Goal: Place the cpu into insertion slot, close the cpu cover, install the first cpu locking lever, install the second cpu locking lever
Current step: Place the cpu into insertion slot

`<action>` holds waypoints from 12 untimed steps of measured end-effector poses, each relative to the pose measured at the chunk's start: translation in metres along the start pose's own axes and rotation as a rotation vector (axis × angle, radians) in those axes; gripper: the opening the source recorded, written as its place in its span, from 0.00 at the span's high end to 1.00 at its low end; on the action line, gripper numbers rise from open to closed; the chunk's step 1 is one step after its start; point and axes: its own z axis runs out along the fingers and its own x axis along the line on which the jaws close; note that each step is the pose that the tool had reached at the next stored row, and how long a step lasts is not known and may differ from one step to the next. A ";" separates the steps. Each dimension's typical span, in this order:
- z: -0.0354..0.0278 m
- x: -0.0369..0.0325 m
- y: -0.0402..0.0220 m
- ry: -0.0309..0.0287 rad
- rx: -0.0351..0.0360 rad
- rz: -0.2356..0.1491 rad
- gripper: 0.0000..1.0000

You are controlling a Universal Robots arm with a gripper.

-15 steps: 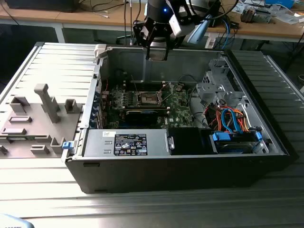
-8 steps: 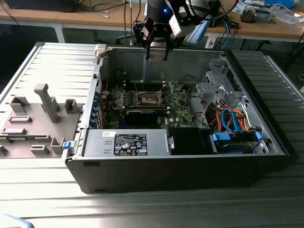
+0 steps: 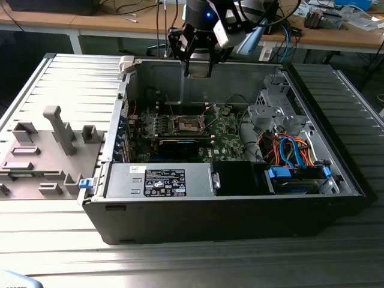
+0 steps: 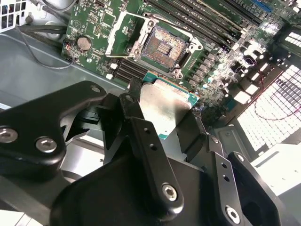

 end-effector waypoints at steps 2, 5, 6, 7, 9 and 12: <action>0.0005 0.0000 0.0000 0.0000 -0.0001 0.000 0.45; 0.0011 0.0000 -0.0001 -0.0001 -0.0001 0.000 0.45; 0.0011 0.0000 -0.0001 0.0000 0.0000 0.000 0.45; 0.0014 0.0000 -0.0001 0.0000 0.0000 0.000 0.45; 0.0018 0.0000 -0.0002 0.0000 -0.0001 0.000 0.45; 0.0024 0.0000 -0.0002 -0.0001 -0.0001 0.000 0.45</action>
